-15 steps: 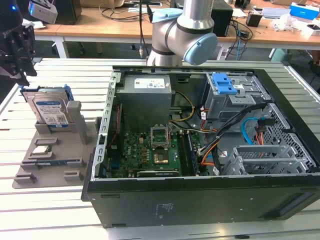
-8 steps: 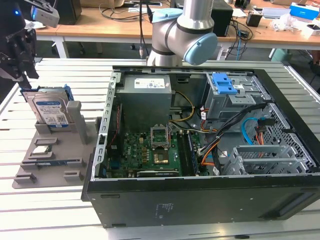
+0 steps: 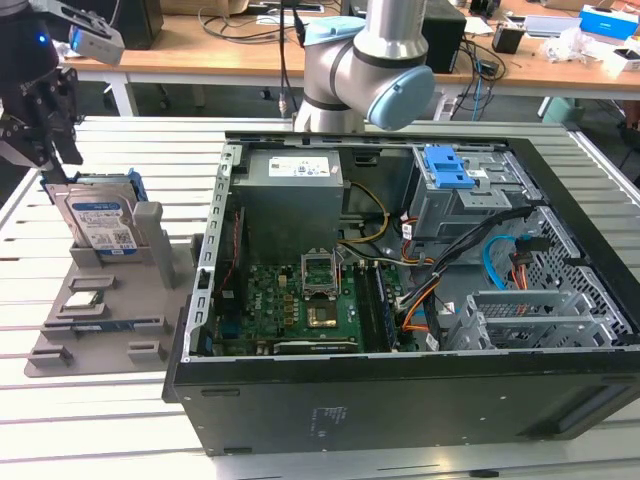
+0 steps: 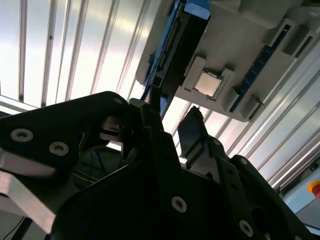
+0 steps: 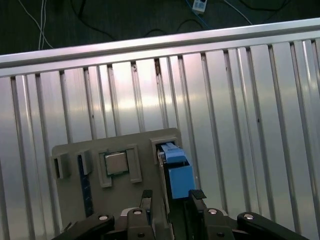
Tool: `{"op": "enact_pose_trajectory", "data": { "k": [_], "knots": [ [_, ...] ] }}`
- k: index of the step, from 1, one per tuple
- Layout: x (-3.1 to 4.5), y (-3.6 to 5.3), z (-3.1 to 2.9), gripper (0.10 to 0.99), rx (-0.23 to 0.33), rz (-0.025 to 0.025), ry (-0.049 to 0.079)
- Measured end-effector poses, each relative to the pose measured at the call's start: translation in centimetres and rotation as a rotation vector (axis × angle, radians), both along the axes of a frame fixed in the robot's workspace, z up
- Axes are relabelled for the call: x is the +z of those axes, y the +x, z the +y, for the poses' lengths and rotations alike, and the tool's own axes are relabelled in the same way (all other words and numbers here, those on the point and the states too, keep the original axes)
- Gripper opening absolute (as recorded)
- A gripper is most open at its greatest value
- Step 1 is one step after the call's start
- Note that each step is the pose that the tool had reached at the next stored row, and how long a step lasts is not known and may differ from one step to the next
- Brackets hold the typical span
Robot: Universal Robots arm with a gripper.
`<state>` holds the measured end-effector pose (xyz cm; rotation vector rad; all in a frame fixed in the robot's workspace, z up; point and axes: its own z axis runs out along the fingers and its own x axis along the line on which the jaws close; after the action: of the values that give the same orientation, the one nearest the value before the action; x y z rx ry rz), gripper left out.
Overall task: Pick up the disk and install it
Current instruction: 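Pick up the disk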
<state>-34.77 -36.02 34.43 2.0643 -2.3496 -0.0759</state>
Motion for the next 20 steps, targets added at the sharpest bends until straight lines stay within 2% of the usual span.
{"op": "enact_pose_trajectory", "data": {
  "k": [1,3,8,10,13,20],
  "knots": [
    [-0.21,0.0,0.46,0.42,0.009,0.0,0.0],
    [-0.42,0.0,0.84,0.42,0.021,-0.0001,0.0],
    [-1.13,0.0,0.93,0.42,0.135,0.0,0.0],
    [-1.5,0.0,0.93,0.42,0.156,-0.0001,0.0],
    [-2.53,0.0,0.93,0.42,0.171,-0.0001,0.0],
    [-4.27,0.05,0.93,0.42,0.174,-0.0001,0.0]
  ]
}}
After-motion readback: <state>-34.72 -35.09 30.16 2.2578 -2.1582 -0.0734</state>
